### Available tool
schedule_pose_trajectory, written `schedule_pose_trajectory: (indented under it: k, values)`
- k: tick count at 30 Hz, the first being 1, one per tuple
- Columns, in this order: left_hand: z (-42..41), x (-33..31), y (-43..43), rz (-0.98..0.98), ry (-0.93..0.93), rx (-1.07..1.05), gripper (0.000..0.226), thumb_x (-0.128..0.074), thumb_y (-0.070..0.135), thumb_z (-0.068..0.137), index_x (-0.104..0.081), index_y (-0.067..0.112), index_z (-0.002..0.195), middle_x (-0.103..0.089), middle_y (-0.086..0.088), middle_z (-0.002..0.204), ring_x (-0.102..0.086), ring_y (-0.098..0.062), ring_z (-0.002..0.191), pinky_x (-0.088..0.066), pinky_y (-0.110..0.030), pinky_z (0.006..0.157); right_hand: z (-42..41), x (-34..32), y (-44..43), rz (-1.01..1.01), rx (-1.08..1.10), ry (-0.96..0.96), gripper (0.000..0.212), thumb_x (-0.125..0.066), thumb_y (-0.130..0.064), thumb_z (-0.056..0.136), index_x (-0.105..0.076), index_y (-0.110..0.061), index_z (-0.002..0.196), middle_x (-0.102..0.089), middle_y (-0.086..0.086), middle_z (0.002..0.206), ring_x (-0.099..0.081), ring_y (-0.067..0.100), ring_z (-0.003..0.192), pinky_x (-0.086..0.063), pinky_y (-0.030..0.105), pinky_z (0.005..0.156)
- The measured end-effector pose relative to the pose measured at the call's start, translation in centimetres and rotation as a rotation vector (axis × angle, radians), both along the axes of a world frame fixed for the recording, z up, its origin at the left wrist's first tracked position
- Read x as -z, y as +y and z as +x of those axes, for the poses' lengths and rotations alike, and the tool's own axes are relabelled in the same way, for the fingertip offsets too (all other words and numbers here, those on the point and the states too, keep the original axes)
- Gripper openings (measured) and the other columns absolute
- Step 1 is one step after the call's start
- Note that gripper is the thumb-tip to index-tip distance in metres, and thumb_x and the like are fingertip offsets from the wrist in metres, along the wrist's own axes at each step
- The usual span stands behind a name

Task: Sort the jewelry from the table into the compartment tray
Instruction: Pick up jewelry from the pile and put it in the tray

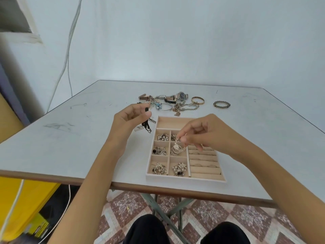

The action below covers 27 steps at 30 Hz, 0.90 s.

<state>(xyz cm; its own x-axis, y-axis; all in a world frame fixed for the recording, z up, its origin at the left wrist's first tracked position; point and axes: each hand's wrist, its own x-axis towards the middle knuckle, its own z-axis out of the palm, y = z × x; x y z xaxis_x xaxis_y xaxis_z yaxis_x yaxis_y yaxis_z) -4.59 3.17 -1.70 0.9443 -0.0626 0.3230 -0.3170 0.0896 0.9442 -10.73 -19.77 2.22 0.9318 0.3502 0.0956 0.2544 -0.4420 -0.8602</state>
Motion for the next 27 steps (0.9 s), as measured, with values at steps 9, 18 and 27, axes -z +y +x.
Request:
schedule_pose_trajectory:
  k: [9, 18, 27]
  values:
    - [-0.8, 0.2, 0.0, -0.003, -0.037, -0.081, 0.013, -0.071, 0.012, 0.082, -0.070, 0.022, 0.091, -0.056, 0.007, 0.079, -0.055, -0.008, 0.086, -0.045, -0.012, 0.078, -2.0, 0.5, 0.7, -0.195, -0.043, -0.101, 0.007, -0.074, -0.011, 0.081, -0.077, -0.012, 0.087, -0.070, 0.009, 0.072, -0.045, -0.001, 0.045, -0.034, 0.007, 0.049]
    - [-0.9, 0.1, -0.1, -0.031, -0.050, -0.112, 0.011, -0.069, 0.012, 0.083, -0.068, 0.016, 0.093, -0.060, 0.018, 0.070, -0.057, 0.000, 0.077, -0.045, -0.008, 0.076, -1.9, 0.8, 1.9, -0.538, -0.051, -0.210, 0.006, -0.073, -0.029, 0.081, -0.076, -0.033, 0.084, -0.066, -0.016, 0.070, -0.044, -0.007, 0.062, -0.038, 0.025, 0.061]
    - [-1.0, 0.0, 0.0, -0.025, -0.052, -0.121, 0.018, -0.069, 0.014, 0.083, -0.068, 0.013, 0.101, -0.056, 0.018, 0.065, -0.054, 0.000, 0.073, -0.044, -0.007, 0.074, -2.6, 0.7, 2.6, -0.706, 0.008, -0.317, 0.014, -0.072, -0.037, 0.081, -0.074, -0.040, 0.095, -0.071, -0.012, 0.085, -0.054, 0.004, 0.080, -0.043, 0.026, 0.066]
